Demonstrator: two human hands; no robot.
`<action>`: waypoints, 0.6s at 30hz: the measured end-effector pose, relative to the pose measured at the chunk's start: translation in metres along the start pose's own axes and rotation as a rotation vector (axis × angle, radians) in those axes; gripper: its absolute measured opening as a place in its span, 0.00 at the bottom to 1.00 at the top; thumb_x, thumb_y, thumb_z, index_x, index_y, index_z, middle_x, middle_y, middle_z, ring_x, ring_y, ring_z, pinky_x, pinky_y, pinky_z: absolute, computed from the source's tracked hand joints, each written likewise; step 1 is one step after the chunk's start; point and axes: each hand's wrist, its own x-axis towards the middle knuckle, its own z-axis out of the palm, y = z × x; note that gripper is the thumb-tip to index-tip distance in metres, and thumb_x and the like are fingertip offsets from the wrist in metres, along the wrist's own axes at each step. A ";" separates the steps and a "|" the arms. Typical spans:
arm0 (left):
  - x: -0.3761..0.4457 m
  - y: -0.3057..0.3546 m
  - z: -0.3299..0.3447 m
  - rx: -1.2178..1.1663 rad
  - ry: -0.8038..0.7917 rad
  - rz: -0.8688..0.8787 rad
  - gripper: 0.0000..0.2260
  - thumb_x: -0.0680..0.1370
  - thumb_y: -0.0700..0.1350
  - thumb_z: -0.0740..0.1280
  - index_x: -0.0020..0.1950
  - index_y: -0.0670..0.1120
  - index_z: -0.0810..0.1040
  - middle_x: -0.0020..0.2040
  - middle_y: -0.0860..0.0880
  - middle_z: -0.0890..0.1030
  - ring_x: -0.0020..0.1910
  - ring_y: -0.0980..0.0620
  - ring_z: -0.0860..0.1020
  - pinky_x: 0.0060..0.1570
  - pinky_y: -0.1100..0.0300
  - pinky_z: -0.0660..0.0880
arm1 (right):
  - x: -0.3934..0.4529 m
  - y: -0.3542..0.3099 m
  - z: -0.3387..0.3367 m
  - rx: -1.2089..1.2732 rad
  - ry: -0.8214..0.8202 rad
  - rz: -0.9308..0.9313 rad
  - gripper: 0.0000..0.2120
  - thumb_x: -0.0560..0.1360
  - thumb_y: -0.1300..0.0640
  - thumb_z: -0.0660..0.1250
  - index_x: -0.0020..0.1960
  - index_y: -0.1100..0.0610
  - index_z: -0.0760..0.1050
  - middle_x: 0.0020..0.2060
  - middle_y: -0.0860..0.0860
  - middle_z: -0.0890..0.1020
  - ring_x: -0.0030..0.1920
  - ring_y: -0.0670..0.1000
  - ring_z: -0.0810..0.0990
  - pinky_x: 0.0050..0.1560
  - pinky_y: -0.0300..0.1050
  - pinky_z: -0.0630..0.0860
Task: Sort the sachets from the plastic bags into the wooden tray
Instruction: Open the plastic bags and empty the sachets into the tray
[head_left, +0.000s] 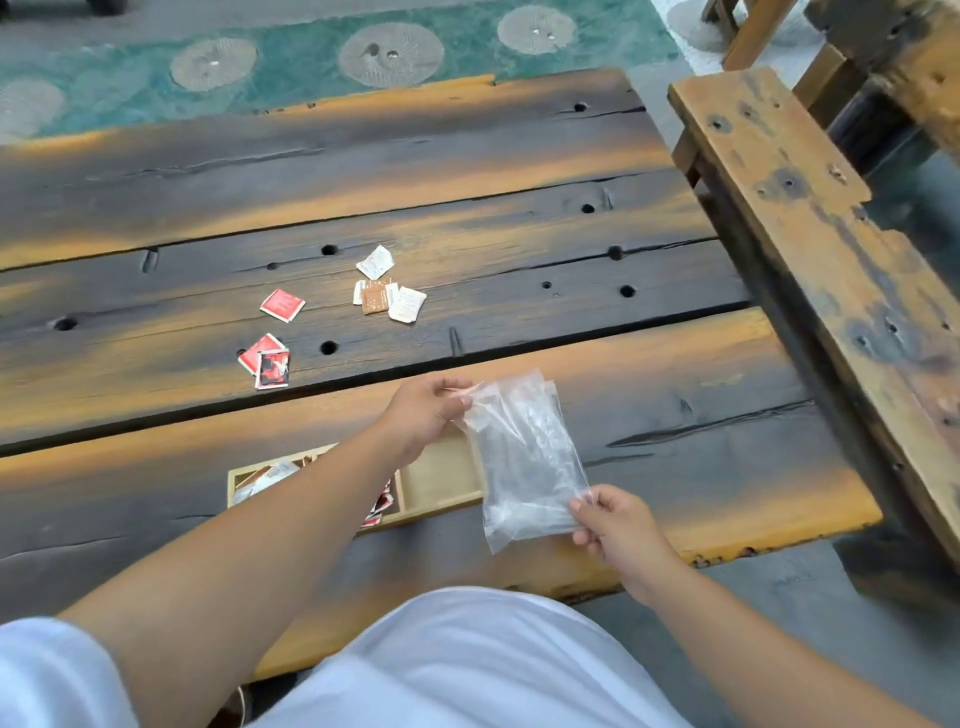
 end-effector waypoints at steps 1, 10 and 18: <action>0.005 0.002 0.003 0.044 -0.007 0.011 0.11 0.77 0.32 0.67 0.57 0.43 0.79 0.45 0.45 0.80 0.36 0.55 0.78 0.31 0.68 0.74 | 0.003 0.000 -0.002 0.016 0.012 0.012 0.09 0.78 0.60 0.66 0.39 0.58 0.74 0.27 0.53 0.78 0.30 0.50 0.72 0.32 0.39 0.69; 0.062 -0.005 0.017 0.442 -0.021 0.111 0.09 0.77 0.38 0.70 0.55 0.49 0.80 0.50 0.48 0.77 0.47 0.51 0.75 0.52 0.61 0.71 | 0.034 0.010 -0.013 0.017 0.093 0.113 0.06 0.77 0.61 0.68 0.42 0.60 0.77 0.28 0.53 0.80 0.28 0.48 0.71 0.31 0.39 0.71; 0.085 -0.018 0.019 0.704 -0.025 0.222 0.13 0.78 0.36 0.67 0.61 0.45 0.79 0.54 0.49 0.79 0.52 0.55 0.75 0.54 0.68 0.67 | 0.055 0.020 -0.007 -0.016 0.076 0.215 0.04 0.77 0.63 0.67 0.43 0.60 0.76 0.27 0.51 0.82 0.36 0.50 0.82 0.34 0.40 0.75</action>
